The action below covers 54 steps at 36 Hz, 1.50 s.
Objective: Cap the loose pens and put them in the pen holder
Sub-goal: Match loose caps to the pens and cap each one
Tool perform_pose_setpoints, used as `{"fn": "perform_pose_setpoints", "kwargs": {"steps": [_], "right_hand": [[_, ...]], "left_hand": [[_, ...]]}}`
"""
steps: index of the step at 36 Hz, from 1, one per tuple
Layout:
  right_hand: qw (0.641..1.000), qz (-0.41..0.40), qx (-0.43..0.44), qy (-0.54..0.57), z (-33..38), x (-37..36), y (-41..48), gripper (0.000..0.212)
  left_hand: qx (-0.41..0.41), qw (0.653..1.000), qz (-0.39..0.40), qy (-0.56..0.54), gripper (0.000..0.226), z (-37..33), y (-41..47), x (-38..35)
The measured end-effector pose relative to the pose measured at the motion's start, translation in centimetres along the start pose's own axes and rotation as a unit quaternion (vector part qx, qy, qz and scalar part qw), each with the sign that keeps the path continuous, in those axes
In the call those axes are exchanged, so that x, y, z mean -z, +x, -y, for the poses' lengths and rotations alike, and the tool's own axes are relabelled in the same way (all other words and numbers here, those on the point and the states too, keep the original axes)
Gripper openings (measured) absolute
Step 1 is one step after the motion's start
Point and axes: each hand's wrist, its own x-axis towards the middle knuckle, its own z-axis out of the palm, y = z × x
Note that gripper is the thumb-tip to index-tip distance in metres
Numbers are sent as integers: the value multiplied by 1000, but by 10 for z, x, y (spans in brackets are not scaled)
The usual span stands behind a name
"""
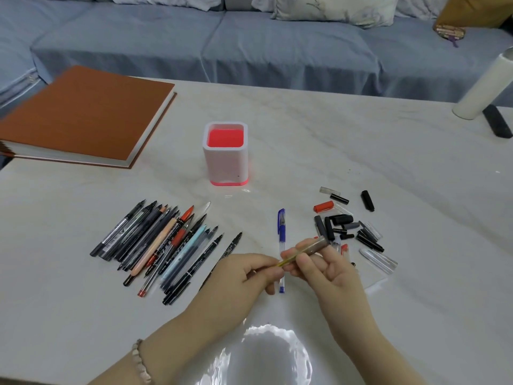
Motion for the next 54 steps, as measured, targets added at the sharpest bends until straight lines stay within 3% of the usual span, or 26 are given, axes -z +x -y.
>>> {"fn": "perform_pose_setpoints", "kwargs": {"steps": [4,7,9,11,14,21,23,27,31,36,41,44,49,51,53,54], "right_hand": [[1000,3,9,6,4,-1,4,15],[1000,-15,-16,-19,2,-2,10,15],[996,-55,-33,-65,-1,2,18,17],[978,-84,-22,-189,-7,12,31,14],[934,-90,-5,-345,-17,24,49,8],[879,-83,19,-469,-20,31,67,22],[848,-88,45,-521,-17,40,67,11],[795,-117,27,-595,-7,64,71,21],[742,-72,-12,-667,-7,79,83,24],[712,-28,-14,-702,-5,76,95,20],[684,-12,-2,-730,-5,76,95,20],[717,-25,12,-696,-8,79,89,18],[852,-94,55,-512,1,72,68,9],[913,-130,21,-385,10,66,57,6],[974,-128,-60,-179,18,60,49,10],[986,-116,-109,-52,21,57,46,13]], "left_hand": [[81,989,24,-121,22,-8,2,-1],[49,999,16,3,28,-1,5,1],[-4,988,-41,151,23,11,7,6],[-37,965,-111,236,23,25,9,15],[-17,938,-147,312,24,43,11,24],[32,913,-113,390,23,57,13,22],[33,913,-116,391,23,58,14,22],[48,918,-127,372,22,52,17,20],[62,946,-130,292,14,43,17,20],[51,974,-133,174,14,27,15,21],[67,986,-139,64,34,16,16,20],[78,988,-129,27,33,12,18,17],[85,988,-120,-40,31,8,18,11],[84,987,-112,-73,29,4,18,7],[83,986,-107,-100,29,0,19,3],[82,985,-106,-111,29,-2,18,2]]}}
